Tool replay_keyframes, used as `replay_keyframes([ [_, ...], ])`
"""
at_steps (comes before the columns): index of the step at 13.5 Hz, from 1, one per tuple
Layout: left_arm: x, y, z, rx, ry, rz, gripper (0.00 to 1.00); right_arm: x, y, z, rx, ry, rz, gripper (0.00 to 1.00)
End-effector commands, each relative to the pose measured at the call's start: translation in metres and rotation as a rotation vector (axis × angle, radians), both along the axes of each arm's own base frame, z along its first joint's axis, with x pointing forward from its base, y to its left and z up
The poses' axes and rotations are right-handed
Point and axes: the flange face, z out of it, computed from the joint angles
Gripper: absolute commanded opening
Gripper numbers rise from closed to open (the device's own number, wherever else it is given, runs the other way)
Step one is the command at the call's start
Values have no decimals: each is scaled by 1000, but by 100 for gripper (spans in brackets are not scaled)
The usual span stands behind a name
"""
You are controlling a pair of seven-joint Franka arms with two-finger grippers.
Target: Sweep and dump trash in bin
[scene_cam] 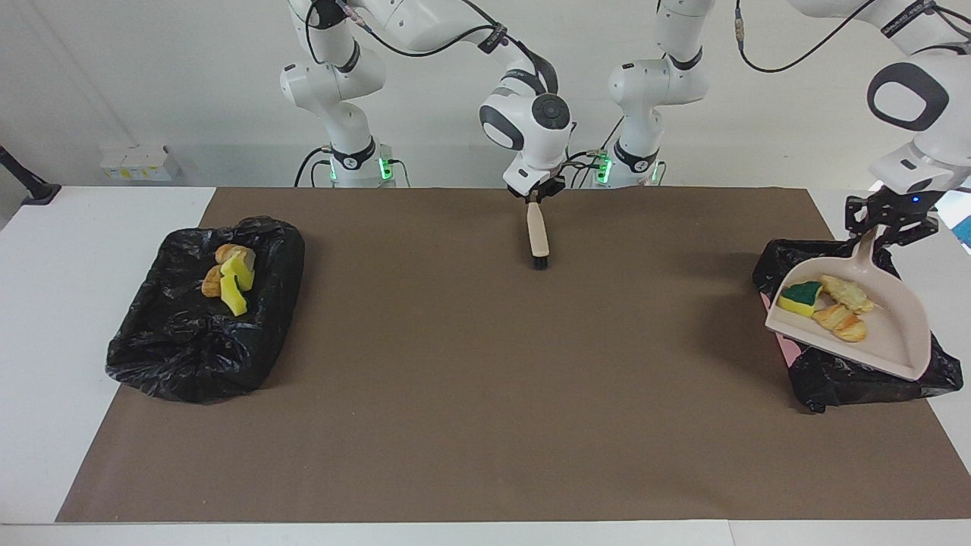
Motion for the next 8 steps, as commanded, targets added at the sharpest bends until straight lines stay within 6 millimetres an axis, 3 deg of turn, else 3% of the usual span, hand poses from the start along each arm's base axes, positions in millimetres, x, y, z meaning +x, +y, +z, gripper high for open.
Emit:
replay_keyframes([
  [1,-2,22,13,28,9,37,0,24,-3,25,-10,14,-34,100],
  [4,-8,41,20,221,120,-4,0,64,-34,55,1,-19,-96,100],
  [8,-10,40,22,386,260,-67,0,128,-107,96,10,-47,-172,100],
])
